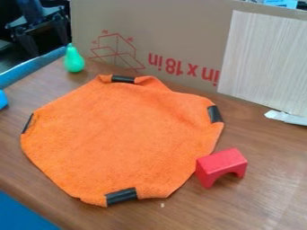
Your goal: Placed the green object to the top left edge of cloth
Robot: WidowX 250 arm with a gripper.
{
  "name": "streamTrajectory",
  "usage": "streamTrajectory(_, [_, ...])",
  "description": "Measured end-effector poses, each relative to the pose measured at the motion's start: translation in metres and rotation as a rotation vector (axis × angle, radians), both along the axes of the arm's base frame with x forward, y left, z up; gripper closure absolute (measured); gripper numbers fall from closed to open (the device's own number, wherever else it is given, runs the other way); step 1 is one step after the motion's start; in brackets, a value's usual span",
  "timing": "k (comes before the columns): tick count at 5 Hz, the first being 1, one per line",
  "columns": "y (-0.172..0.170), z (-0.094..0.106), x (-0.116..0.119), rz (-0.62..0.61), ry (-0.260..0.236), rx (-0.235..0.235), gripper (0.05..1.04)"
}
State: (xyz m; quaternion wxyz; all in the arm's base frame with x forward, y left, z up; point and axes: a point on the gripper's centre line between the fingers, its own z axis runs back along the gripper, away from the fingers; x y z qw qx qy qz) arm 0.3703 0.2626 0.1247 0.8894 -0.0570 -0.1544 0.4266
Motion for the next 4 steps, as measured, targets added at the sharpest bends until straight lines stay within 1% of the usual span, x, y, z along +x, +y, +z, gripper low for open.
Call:
streamTrajectory(1, [0.000,-0.012,0.015,0.039,-0.021,-0.018,0.083])
streamTrajectory(2, [0.003,-0.012,0.032,0.073,-0.038,-0.010,0.083])
streamTrajectory(3, [0.000,-0.028,0.046,0.110,0.000,0.021,0.083])
streamTrajectory(4, [-0.004,-0.034,0.057,0.123,0.008,0.038,0.083])
